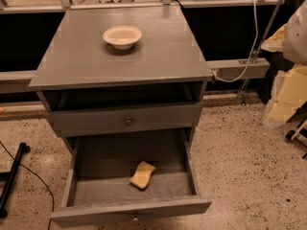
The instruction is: Pick sponge from middle drawer and place on counter
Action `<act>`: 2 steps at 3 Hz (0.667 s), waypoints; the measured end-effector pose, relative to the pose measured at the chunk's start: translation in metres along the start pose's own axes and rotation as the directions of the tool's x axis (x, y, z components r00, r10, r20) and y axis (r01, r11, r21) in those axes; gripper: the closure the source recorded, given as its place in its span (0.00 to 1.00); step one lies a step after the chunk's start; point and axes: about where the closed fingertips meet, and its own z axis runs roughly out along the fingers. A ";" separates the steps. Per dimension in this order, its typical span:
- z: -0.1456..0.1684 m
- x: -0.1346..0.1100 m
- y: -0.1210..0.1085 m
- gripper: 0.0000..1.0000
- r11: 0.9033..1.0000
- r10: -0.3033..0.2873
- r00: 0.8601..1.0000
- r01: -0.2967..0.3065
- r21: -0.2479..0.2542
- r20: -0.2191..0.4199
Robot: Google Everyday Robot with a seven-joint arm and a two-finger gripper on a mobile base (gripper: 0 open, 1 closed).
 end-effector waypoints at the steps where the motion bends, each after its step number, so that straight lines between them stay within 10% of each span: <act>1: 0.000 0.000 0.000 0.00 1.000 0.000 1.000 0.000 0.000 0.000; 2: 0.009 0.001 -0.005 0.00 0.999 -0.002 1.000 0.003 -0.037 0.019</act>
Offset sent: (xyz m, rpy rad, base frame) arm 0.0155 -0.0084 -0.0185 0.0381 0.0870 0.0120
